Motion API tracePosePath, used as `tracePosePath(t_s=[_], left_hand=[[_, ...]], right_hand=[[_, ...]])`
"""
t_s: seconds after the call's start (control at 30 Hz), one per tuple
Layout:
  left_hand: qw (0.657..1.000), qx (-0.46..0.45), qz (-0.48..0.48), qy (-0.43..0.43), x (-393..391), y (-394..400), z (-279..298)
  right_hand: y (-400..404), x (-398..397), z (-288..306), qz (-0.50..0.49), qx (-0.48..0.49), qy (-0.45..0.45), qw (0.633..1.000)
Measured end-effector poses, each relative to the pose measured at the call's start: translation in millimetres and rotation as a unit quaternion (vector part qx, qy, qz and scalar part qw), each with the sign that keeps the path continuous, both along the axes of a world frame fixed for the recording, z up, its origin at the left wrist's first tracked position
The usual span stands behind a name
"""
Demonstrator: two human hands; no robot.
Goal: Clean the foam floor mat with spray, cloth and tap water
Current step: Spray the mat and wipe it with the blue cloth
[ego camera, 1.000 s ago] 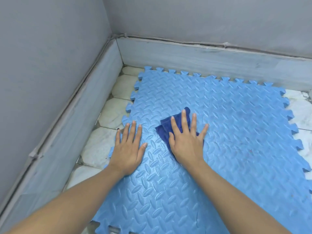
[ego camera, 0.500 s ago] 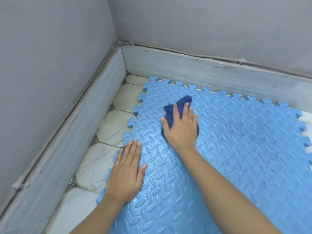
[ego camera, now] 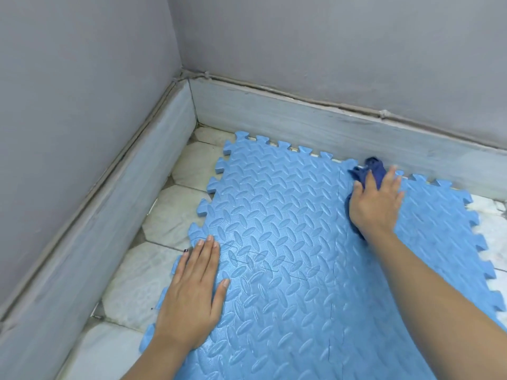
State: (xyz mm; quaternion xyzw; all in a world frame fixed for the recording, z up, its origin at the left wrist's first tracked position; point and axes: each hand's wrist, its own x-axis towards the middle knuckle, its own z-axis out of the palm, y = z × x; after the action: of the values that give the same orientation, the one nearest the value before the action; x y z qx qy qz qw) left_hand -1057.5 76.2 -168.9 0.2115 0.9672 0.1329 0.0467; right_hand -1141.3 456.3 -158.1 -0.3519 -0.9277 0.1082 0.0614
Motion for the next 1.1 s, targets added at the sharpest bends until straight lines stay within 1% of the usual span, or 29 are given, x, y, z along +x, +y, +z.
tracePosePath(t_s=[0.07,0.1,0.13,0.2,0.27,0.3,0.33,0.4,0.47,0.57,0.63,0.7,0.77,0.87,0.97,1.03,1.1], left_hand=[[1.000,0.001,-0.003,0.004,-0.5,0.2,-1.0],[1.000,0.003,-0.005,0.007,-0.1,1.6,-2.7],[1.000,0.007,-0.005,0.006,-0.2,1.5,-4.5],[1.000,0.016,-0.009,0.001,0.4,1.4,-3.8],[1.000,0.018,-0.009,0.003,-1.2,0.9,-4.6],[1.000,0.017,-0.005,-0.004,-2.5,-0.9,-5.0],[1.000,0.017,-0.005,-0.004,-3.3,0.0,-4.6],[1.000,0.010,-0.006,-0.001,-2.7,-0.4,-1.3],[1.000,0.009,-0.005,-0.004,-1.0,-0.4,1.1],[1.000,0.012,0.000,-0.001,-0.1,0.6,3.0],[1.000,0.010,-0.002,0.003,0.2,1.5,2.5],[1.000,0.005,-0.001,0.005,-0.5,1.3,2.1],[1.000,0.003,0.001,0.006,-0.6,1.4,1.9],[1.000,0.002,0.001,0.006,0.2,2.1,1.8],[1.000,0.006,-0.003,0.002,-0.8,2.3,2.7],[1.000,0.003,-0.004,0.000,-1.0,2.0,3.6],[1.000,0.002,-0.001,-0.004,-0.3,2.2,3.8]], right_hand=[[-10.5,-6.9,-0.8,-0.042,-0.039,0.016,0.998],[-27.0,-16.6,1.2,-0.045,-0.049,0.025,0.997],[-48.2,-29.0,4.6,-0.024,-0.055,0.026,0.998],[-101.7,-52.9,5.3,0.072,-0.044,0.021,0.996],[-152.6,-72.3,6.7,0.174,-0.033,-0.011,0.984],[-167.8,-79.8,7.7,0.207,-0.036,-0.028,0.977],[-169.2,-82.2,8.8,0.225,-0.033,-0.046,0.973],[-144.1,-73.1,10.5,0.231,-0.017,-0.058,0.971],[-96.3,-49.0,8.4,0.196,0.002,-0.049,0.979],[-15.2,-1.1,4.9,0.078,0.029,-0.028,0.996],[19.3,21.3,6.2,0.020,0.033,-0.031,0.999],[16.2,21.5,4.8,0.001,0.021,-0.022,1.000],[-21.9,9.3,2.8,0.011,0.003,0.003,1.000],[-110.3,-6.0,-3.2,0.100,-0.025,0.037,0.994],[-202.9,-2.0,-2.1,0.241,-0.021,0.025,0.970],[-226.3,3.5,-0.7,0.327,-0.012,-0.008,0.945],[-203.9,4.1,-1.3,0.350,0.000,-0.026,0.936]])
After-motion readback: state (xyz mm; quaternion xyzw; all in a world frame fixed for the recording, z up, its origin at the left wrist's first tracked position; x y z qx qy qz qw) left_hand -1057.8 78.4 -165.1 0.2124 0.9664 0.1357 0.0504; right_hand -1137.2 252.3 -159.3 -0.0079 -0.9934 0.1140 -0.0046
